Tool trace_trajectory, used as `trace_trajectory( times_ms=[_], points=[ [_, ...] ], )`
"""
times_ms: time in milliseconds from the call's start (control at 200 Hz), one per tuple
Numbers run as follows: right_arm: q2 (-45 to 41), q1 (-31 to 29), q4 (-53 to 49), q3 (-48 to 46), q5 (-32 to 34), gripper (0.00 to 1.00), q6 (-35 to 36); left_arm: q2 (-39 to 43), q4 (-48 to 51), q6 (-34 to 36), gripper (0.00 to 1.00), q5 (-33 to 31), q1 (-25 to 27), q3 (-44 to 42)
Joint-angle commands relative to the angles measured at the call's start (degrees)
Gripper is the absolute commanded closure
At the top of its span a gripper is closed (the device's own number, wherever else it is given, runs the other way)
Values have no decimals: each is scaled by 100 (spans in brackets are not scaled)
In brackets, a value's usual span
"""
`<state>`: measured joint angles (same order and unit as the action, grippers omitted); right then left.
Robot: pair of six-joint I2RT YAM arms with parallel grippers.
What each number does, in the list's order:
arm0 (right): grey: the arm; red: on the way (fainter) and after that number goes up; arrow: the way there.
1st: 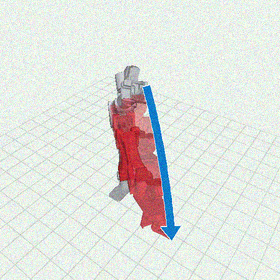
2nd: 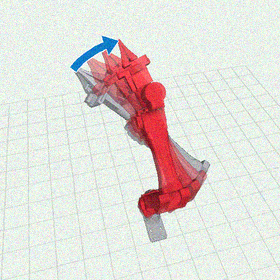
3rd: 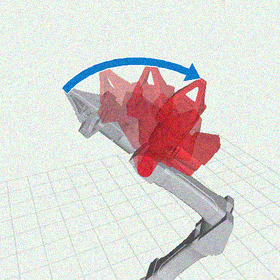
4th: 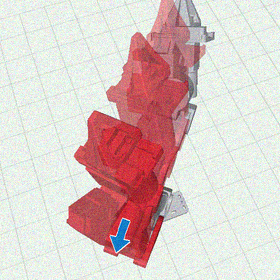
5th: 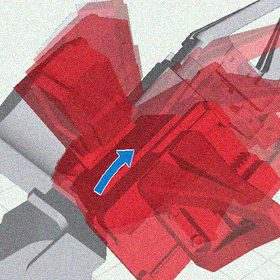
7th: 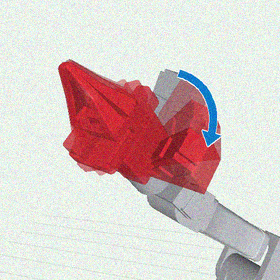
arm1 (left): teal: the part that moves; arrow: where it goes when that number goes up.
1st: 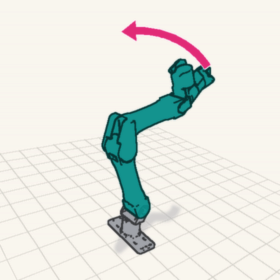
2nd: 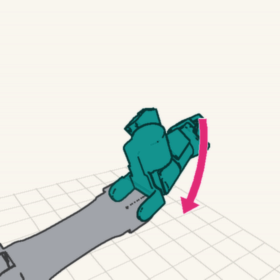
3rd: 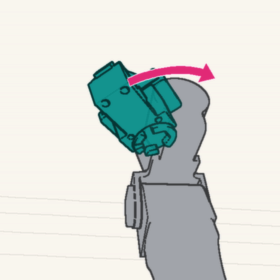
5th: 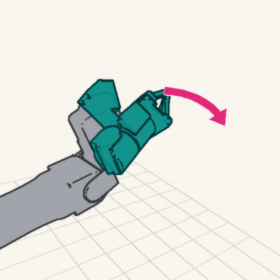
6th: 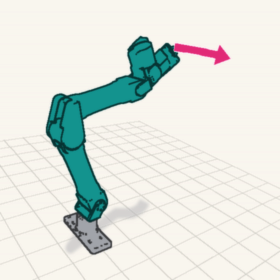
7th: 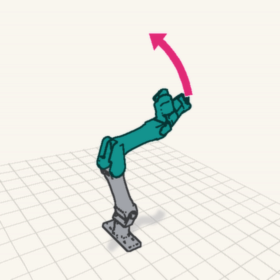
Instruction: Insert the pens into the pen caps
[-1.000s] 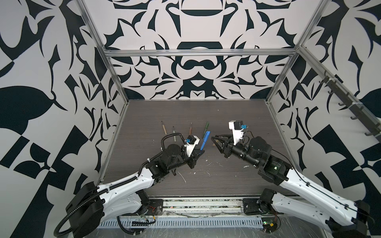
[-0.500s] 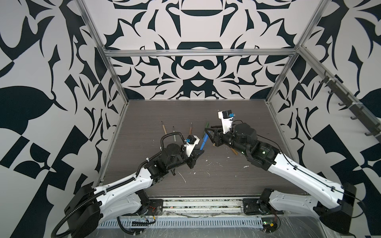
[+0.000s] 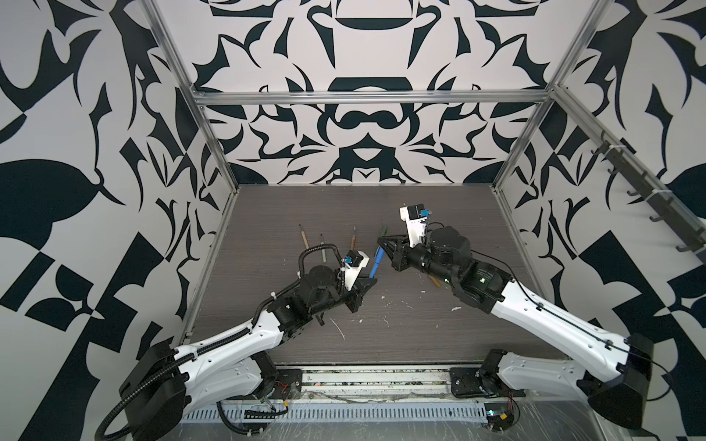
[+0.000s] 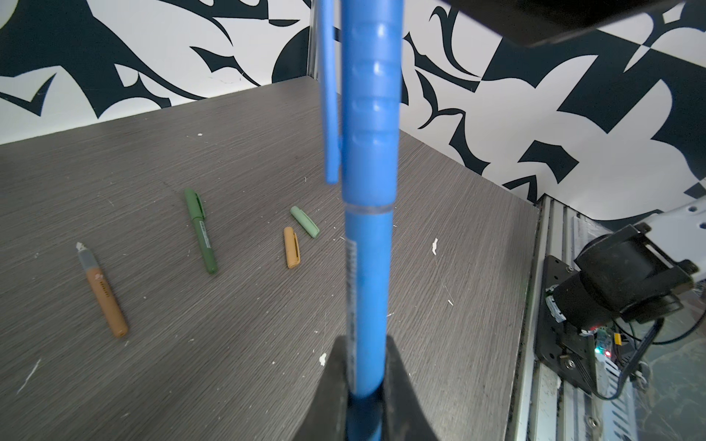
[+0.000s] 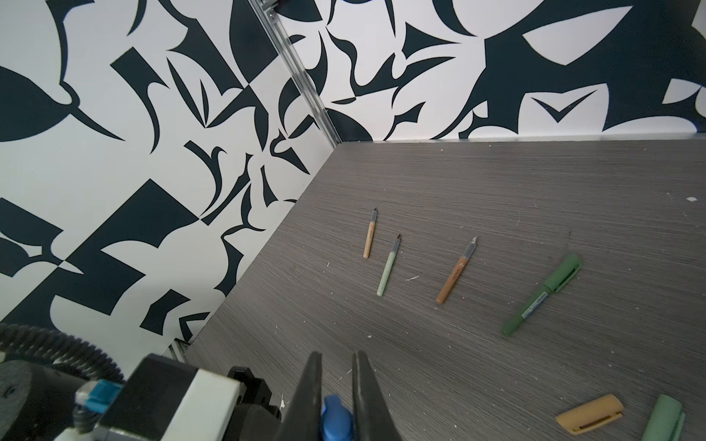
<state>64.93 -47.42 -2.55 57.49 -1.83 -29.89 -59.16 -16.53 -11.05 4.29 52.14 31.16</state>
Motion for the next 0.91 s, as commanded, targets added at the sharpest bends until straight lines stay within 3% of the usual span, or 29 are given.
trace_trajectory(
  times_ms=[0, 225, 530, 900],
  points=[
    [16, -51, 36, -348, -363, 96, -121, 228, -987, -221, 98, -294, -2, 257],
    [63, -55, 538, -841, -695, 100, -149, 143, -1423, -405, 98, -623, -45, 711],
    [160, -71, 873, -1559, -721, 100, -132, -280, -1438, -666, 99, -82, -653, 1633],
    [598, -258, 1299, -2161, -851, 100, -286, -510, -1734, -481, 100, 94, -811, 2173]
  ],
)
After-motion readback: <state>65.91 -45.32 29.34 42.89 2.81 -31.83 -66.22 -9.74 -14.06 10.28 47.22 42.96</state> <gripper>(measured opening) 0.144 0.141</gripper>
